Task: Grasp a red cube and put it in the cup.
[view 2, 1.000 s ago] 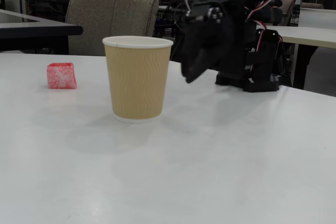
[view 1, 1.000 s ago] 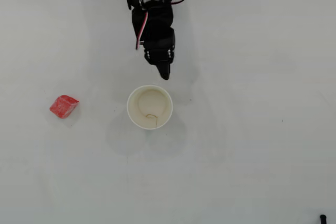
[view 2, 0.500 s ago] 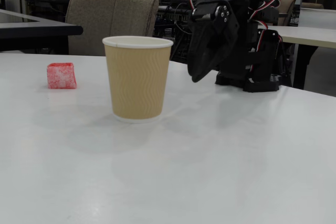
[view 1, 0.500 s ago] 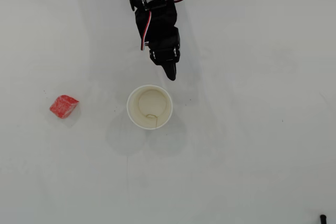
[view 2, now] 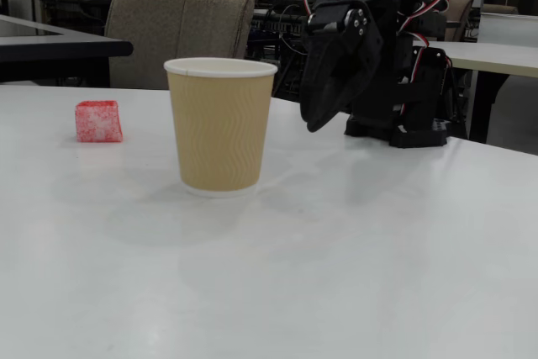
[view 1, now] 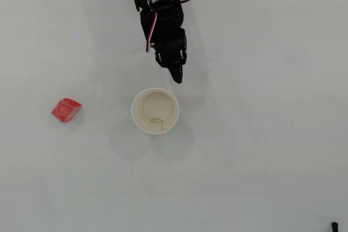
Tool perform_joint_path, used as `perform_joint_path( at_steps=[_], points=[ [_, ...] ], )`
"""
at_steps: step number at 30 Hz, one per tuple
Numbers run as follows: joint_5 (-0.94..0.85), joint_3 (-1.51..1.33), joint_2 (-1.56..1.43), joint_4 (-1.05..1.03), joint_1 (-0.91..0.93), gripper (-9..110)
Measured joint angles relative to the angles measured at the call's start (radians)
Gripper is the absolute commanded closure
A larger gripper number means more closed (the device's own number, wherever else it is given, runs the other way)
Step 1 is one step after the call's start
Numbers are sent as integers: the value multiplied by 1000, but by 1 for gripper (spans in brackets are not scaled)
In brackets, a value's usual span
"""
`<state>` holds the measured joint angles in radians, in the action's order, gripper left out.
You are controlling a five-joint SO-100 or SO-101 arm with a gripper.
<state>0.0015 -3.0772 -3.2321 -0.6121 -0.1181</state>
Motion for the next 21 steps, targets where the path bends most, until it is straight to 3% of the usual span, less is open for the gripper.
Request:
perform_joint_path(
  at_steps=[21],
  points=[
    [0, 0, 0, -18, 0, 101]
  ],
)
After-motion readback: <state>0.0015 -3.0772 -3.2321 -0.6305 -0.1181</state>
